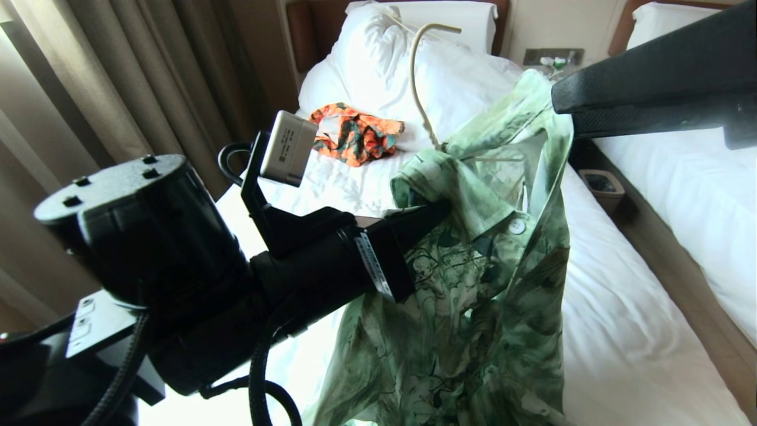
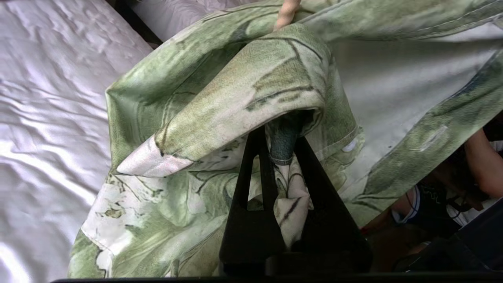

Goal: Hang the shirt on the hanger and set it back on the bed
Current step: Hook the other side of the shirt onto the hanger

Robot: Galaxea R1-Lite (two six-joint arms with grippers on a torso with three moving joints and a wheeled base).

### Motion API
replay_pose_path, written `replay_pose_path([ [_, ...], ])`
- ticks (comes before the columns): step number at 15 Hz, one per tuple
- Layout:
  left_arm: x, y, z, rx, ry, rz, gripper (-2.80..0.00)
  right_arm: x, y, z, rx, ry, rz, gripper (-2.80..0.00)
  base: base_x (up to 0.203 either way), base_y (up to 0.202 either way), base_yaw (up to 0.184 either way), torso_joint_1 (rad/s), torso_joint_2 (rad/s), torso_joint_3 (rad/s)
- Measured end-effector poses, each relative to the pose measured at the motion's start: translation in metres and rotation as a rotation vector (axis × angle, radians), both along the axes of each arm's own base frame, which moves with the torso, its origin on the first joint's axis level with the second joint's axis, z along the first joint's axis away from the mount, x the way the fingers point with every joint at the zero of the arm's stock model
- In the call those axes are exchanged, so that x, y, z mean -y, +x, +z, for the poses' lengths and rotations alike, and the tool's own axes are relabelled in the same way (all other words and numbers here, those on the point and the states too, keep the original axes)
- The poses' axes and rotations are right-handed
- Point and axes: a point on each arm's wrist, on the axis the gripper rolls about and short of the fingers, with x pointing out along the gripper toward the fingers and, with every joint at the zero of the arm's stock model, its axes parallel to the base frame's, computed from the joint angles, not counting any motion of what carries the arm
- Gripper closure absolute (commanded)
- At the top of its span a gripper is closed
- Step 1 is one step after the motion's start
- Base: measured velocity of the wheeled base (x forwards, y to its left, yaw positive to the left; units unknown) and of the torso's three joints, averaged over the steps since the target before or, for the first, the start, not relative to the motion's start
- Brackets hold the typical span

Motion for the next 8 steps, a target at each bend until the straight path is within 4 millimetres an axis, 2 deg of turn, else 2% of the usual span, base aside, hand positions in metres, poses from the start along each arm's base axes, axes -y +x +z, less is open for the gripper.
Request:
replay_pose_path([
  [4,-0.001,-0.001,-0.001,-0.003,0.003,0.005,0.0,0.0,-0.001,-0.001,0.011,-0.024,-0.019,0.0,0.0,0.0,0.0,0.0,0.0,0.0],
  [8,-0.002,-0.002,0.0,-0.002,0.001,0.004,0.0,-0.001,0.003,-0.011,0.01,-0.136,-0.102,0.0,0.0,0.0,0.0,0.0,0.0,0.0],
])
